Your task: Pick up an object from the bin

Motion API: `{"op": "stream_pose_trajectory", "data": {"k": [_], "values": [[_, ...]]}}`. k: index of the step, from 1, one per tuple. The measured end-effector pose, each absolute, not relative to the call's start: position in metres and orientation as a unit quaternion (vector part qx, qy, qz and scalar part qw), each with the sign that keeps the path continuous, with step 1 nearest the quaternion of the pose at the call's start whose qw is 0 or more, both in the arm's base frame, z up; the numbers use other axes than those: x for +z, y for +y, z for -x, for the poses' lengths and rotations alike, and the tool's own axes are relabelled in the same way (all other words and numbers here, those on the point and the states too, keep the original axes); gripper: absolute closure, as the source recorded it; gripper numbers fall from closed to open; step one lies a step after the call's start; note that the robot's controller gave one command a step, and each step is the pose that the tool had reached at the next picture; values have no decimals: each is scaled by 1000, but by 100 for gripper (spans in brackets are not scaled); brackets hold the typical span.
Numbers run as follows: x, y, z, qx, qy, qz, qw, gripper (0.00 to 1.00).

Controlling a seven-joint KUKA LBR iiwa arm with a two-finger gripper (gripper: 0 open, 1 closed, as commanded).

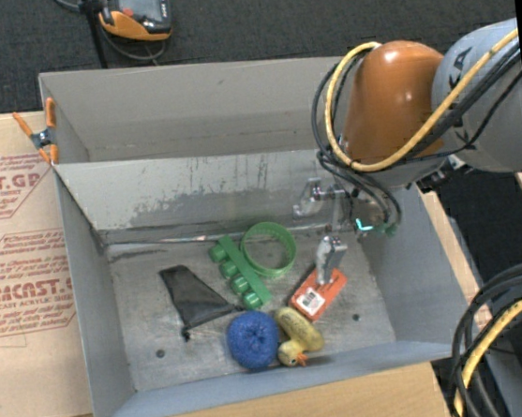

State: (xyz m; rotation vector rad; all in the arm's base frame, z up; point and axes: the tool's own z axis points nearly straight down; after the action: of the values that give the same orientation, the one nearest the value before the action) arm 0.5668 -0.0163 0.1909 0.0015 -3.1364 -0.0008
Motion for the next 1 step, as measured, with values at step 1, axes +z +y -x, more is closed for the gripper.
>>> {"op": "stream_pose_trajectory", "data": {"k": [1], "values": [[195, -16, -568, 0, -1000, 0, -1, 0]]}}
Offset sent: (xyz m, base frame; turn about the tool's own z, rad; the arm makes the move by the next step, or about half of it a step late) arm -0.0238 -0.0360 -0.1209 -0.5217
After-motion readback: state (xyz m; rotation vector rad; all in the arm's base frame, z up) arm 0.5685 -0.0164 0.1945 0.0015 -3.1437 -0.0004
